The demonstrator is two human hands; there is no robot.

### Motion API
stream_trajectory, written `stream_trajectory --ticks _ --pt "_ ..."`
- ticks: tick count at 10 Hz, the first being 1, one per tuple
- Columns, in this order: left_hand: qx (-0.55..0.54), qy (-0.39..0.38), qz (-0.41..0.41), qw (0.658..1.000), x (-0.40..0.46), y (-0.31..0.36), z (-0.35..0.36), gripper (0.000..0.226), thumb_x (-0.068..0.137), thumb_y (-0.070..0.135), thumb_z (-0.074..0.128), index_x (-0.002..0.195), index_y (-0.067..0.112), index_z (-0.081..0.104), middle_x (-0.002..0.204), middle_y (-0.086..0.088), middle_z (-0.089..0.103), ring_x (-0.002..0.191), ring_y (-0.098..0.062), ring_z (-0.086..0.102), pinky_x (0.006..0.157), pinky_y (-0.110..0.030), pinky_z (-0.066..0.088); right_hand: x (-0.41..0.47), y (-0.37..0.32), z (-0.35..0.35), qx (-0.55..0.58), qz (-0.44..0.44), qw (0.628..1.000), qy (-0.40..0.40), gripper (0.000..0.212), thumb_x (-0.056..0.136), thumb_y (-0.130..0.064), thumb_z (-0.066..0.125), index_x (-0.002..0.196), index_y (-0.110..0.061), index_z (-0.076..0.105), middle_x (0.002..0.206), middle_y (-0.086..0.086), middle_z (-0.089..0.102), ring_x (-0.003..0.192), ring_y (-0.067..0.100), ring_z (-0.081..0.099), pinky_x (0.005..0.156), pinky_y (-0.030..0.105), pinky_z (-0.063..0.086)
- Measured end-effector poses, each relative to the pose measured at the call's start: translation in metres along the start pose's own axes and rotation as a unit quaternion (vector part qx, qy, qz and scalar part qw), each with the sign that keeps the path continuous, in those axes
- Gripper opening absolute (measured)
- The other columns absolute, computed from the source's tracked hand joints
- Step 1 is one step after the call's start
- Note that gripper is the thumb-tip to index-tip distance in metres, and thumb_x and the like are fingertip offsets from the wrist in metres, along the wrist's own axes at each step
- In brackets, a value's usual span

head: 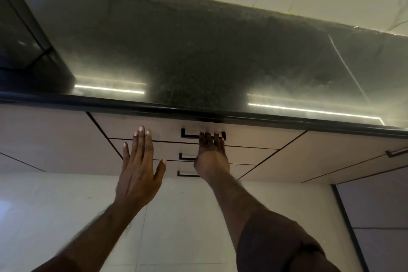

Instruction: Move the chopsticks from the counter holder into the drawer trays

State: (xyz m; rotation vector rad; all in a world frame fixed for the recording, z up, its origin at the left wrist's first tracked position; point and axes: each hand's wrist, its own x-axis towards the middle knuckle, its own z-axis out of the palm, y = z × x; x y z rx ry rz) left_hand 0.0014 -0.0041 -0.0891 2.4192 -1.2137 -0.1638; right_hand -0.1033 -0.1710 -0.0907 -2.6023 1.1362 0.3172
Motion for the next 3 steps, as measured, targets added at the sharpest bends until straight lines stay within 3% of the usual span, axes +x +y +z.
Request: stream_trajectory --ticks 1,2,3 --pt "0.003 0.005 0.034 0.999 -0.010 0.008 -0.014 0.075 0.094 0.048 0.028 0.152 0.012 -0.003 0.161 -0.010 -0.005 0.149 -0.021 -0.007 0.119 -0.046 0.001 -0.020 0.000 -0.023 0.020 -0.022 0.995 0.093 0.036 0.092 -0.026 0.056 0.126 -0.016 0.058 0.114 0.007 0.067 0.103 0.024 0.061 0.088 0.039 0.053" --pt "0.036 0.020 0.137 0.990 -0.013 0.023 -0.038 0.068 0.097 0.045 0.027 0.152 0.007 0.009 0.160 -0.016 0.009 0.148 -0.028 0.008 0.120 -0.048 0.007 -0.039 -0.005 -0.054 0.013 -0.040 0.984 0.173 0.031 0.094 -0.038 0.045 0.096 -0.014 0.064 0.080 0.004 0.067 0.064 0.017 0.052 0.061 0.031 0.045" --pt "0.018 0.039 0.146 0.988 -0.009 0.041 -0.069 0.070 0.096 0.045 0.029 0.151 0.007 0.010 0.160 -0.016 0.009 0.148 -0.029 0.008 0.120 -0.047 0.006 -0.054 -0.011 -0.085 0.033 -0.080 0.962 0.261 0.031 0.093 -0.040 0.045 0.082 -0.018 0.064 0.069 0.001 0.064 0.056 0.018 0.050 0.059 0.029 0.040"
